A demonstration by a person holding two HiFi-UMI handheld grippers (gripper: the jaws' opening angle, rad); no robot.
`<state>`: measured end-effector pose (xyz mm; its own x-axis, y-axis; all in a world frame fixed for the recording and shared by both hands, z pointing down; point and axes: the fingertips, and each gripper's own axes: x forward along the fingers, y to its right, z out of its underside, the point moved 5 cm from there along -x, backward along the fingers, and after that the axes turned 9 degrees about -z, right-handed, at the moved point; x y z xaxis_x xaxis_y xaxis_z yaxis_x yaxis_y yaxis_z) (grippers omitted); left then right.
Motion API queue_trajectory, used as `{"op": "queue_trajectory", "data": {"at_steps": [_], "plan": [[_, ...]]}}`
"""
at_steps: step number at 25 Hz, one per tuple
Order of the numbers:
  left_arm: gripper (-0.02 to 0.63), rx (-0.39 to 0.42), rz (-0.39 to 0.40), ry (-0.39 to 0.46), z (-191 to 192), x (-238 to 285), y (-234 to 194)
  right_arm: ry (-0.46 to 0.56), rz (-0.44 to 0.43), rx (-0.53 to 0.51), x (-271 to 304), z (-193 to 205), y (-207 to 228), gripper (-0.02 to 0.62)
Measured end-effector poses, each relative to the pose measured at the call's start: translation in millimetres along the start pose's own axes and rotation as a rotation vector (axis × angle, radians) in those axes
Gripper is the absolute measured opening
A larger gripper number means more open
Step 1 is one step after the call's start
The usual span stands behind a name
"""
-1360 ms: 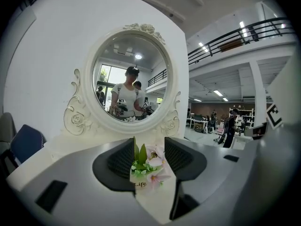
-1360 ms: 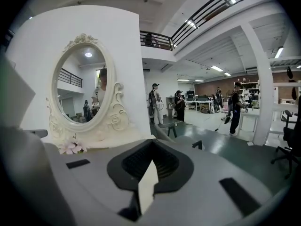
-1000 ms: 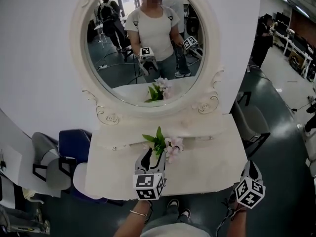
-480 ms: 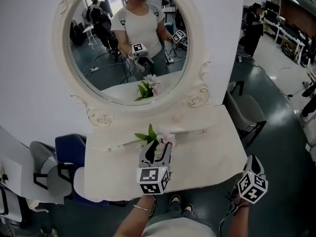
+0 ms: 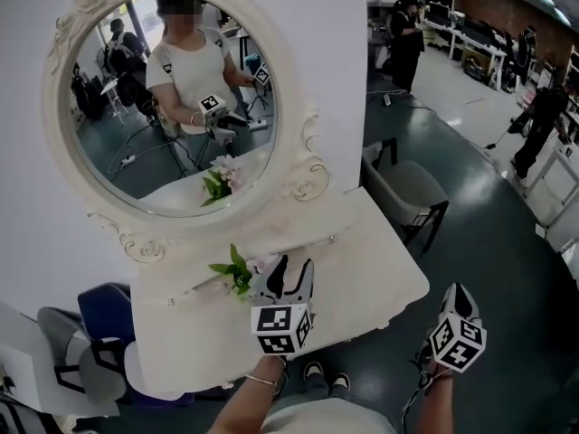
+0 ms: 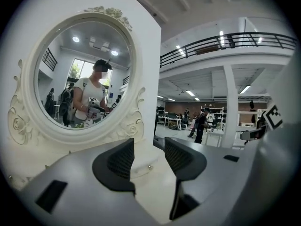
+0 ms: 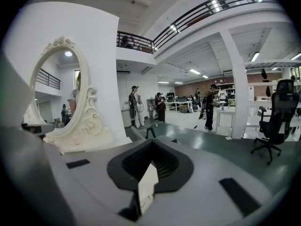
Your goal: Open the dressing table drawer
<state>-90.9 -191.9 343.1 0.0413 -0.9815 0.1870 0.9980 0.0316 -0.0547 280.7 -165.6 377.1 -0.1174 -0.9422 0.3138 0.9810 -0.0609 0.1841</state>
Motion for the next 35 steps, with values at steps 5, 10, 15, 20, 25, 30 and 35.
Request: {"op": "queue_trajectory", "data": {"at_steps": [5, 10, 15, 20, 25, 30, 35], "plan": [[0.201, 0.015, 0.065, -0.024, 10, 16, 29, -0.005, 0.041, 0.013, -14, 6, 14, 0.006], [0.201, 0.036, 0.095, -0.074, 33, 31, 48, -0.018, 0.064, 0.026, -21, 17, 22, 0.006], [0.201, 0.039, 0.085, -0.133, 62, 52, 55, -0.051, 0.056, 0.022, -8, 27, 26, 0.006], [0.201, 0.044, 0.052, -0.17, 89, 79, 57, -0.08, 0.041, 0.026, 18, 41, 32, 0.006], [0.201, 0.04, 0.029, -0.195, 112, 100, 62, -0.108, 0.042, 0.03, 40, 59, 45, 0.006], [0.201, 0.049, 0.011, -0.216, 129, 111, 68, -0.126, 0.042, 0.034, 52, 70, 55, 0.006], [0.201, 0.047, -0.015, -0.226, 136, 116, 71, -0.137, 0.033, 0.04, 56, 76, 57, 0.006]]}}
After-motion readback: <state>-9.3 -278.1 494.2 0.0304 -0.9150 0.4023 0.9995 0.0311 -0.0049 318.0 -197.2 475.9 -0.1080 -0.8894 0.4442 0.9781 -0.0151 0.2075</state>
